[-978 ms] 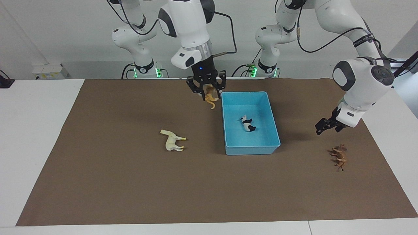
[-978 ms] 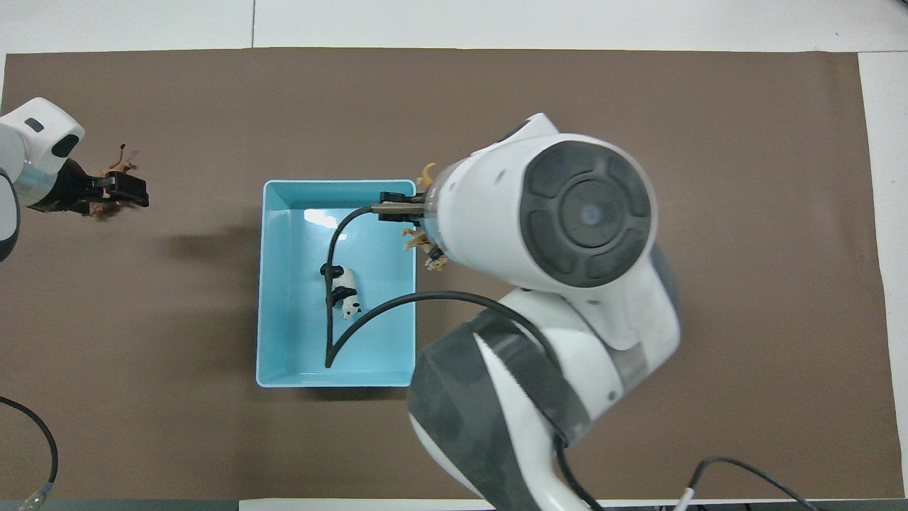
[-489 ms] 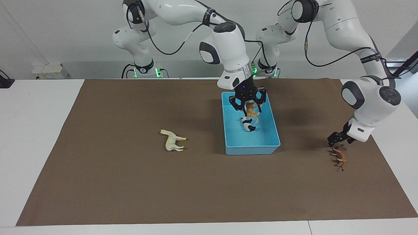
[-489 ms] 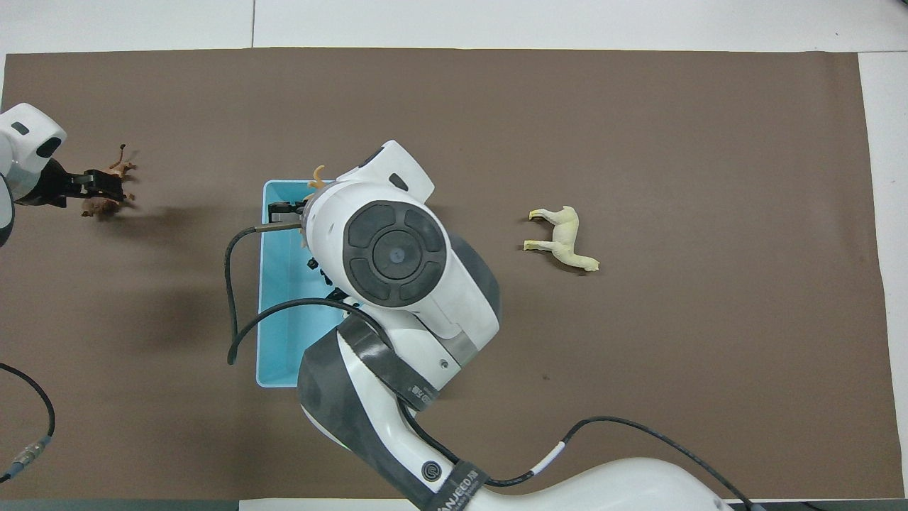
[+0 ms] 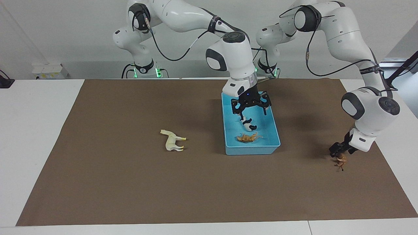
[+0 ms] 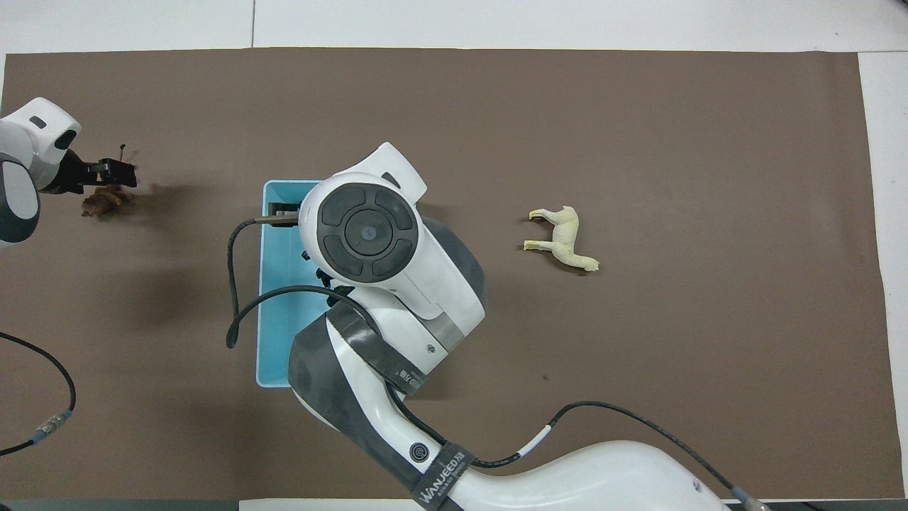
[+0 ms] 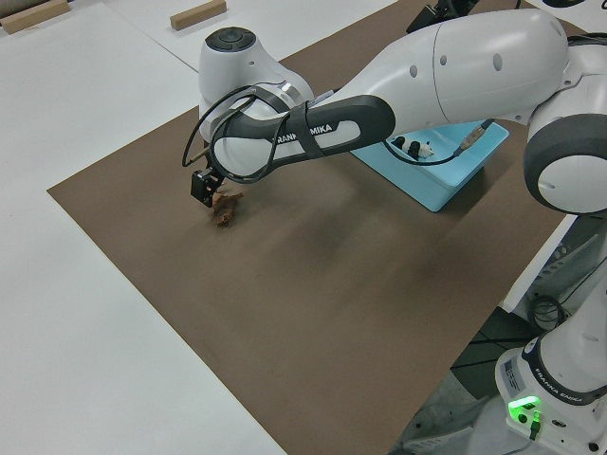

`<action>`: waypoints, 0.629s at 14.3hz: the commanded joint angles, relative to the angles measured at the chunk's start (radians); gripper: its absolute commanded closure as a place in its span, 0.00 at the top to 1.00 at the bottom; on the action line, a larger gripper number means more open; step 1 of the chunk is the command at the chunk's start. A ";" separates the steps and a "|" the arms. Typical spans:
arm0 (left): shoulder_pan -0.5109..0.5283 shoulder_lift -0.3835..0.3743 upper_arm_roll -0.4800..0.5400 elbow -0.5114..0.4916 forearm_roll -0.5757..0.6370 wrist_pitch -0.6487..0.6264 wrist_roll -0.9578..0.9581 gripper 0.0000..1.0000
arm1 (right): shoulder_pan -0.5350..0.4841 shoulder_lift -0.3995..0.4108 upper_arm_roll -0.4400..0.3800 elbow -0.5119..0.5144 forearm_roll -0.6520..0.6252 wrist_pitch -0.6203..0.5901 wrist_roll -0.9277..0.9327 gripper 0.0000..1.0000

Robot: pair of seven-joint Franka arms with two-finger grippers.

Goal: Put all toys into storage box
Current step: 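Carry the tan tiger into the box with the right gripper and release, then move the right gripper to the llama while the left gripper grasps the horse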

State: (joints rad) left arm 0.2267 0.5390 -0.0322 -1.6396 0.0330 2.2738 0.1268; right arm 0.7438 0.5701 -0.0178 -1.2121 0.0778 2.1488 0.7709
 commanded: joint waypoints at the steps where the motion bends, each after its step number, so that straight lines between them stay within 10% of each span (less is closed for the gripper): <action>1: -0.007 0.022 0.006 0.008 -0.013 0.064 0.007 1.00 | -0.073 -0.045 -0.008 0.016 -0.023 -0.142 0.010 1.00; 5: -0.007 0.029 0.006 -0.002 -0.013 0.076 0.005 1.00 | -0.197 -0.075 -0.014 -0.045 -0.056 -0.253 -0.116 1.00; 9: -0.007 0.030 0.005 -0.003 -0.018 0.078 0.004 1.00 | -0.300 -0.185 -0.016 -0.350 -0.101 -0.164 -0.196 1.00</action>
State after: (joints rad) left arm 0.2267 0.5628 -0.0333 -1.6411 0.0330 2.3287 0.1268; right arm 0.4727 0.4891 -0.0445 -1.3448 0.0063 1.9082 0.5952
